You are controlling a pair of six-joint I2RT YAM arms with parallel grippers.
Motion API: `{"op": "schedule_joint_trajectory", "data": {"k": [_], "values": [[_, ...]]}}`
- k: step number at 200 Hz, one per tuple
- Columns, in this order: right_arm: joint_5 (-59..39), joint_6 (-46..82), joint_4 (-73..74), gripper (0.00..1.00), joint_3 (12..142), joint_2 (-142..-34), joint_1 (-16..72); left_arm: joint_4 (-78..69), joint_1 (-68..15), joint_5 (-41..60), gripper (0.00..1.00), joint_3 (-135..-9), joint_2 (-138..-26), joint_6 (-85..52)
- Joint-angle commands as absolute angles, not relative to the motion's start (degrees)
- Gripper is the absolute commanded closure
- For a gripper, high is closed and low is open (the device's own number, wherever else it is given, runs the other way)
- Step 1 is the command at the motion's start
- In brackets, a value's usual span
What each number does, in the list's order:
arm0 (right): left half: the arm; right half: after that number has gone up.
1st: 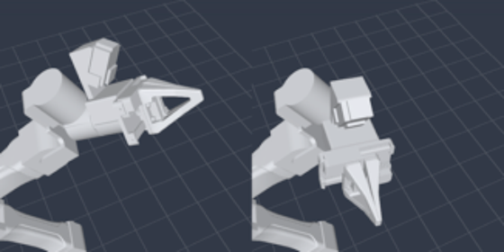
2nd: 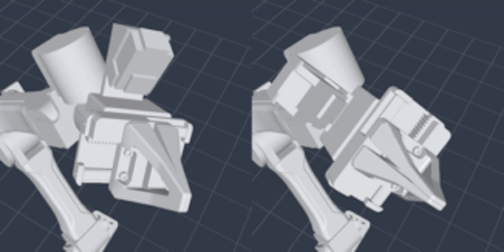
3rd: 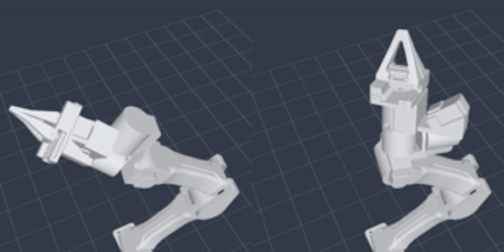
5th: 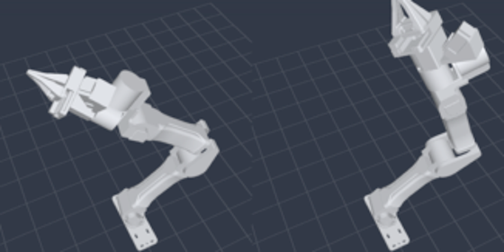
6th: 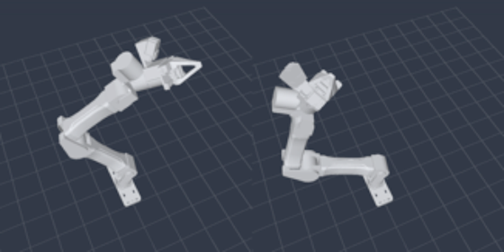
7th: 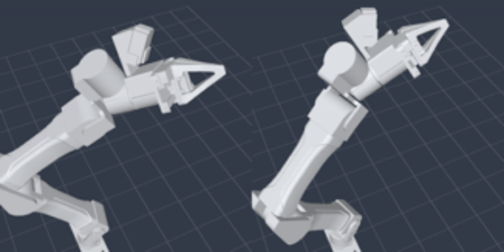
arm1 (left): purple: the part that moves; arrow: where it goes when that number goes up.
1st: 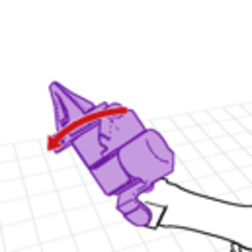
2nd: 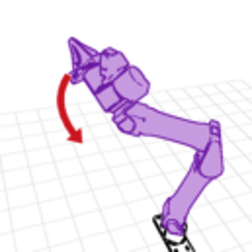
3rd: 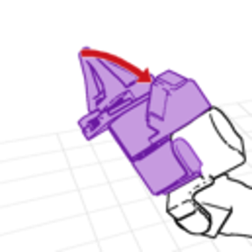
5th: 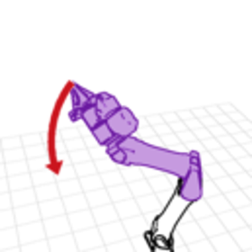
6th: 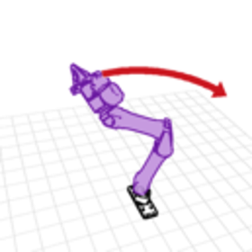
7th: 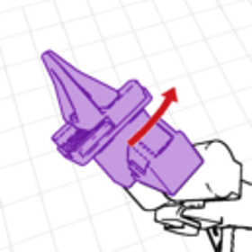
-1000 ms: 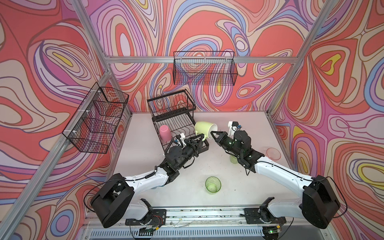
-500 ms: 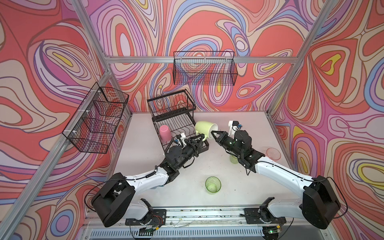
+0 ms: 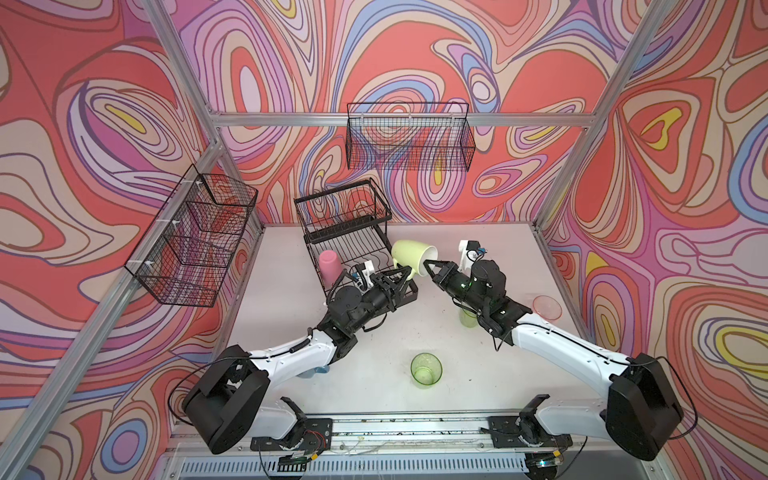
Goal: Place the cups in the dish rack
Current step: 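Open the right gripper and draw it back while the left gripper holds the cup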
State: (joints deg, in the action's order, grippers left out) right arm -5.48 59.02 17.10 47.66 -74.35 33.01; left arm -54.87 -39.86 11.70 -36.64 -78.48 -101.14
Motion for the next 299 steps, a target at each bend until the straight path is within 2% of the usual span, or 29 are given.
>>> {"op": "schedule_joint_trajectory", "data": {"k": [1, 68, 115, 162, 187, 236, 271, 299], "values": [[-10.5, 57.3, 22.0, 1.00, 48.8, -71.7, 34.0, -54.2, -39.3, 13.9, 0.77, -38.3, -79.0, -100.0], [-11.3, 57.1, 21.2, 1.00, 49.4, -71.5, 34.0, -54.7, -37.7, 14.9, 0.79, -37.5, -78.6, -98.8], [-12.0, 56.8, 21.1, 1.00, 49.7, -72.0, 34.0, -55.2, -37.5, 16.9, 0.87, -38.3, -79.7, -97.3], [-12.2, 56.0, 21.0, 1.00, 49.9, -72.2, 34.0, -48.4, -37.5, 18.5, 0.95, -40.4, -77.9, -89.9], [-11.9, 55.5, 21.0, 1.00, 49.7, -72.0, 34.0, -43.3, -37.5, 18.1, 0.96, -41.6, -75.7, -84.8], [-11.0, 54.7, 20.3, 0.58, 48.3, -70.8, 34.1, -36.1, -37.5, 15.8, 0.97, -43.5, -72.5, -75.9], [-9.7, 53.8, 18.7, 0.45, 47.5, -69.5, 34.0, -31.9, -37.5, 13.8, 0.98, -43.8, -70.8, -70.2], [-8.9, 53.2, 16.4, 0.42, 46.9, -68.8, 34.0, -29.7, -37.5, 11.4, 0.99, -43.4, -69.6, -67.3]]}}
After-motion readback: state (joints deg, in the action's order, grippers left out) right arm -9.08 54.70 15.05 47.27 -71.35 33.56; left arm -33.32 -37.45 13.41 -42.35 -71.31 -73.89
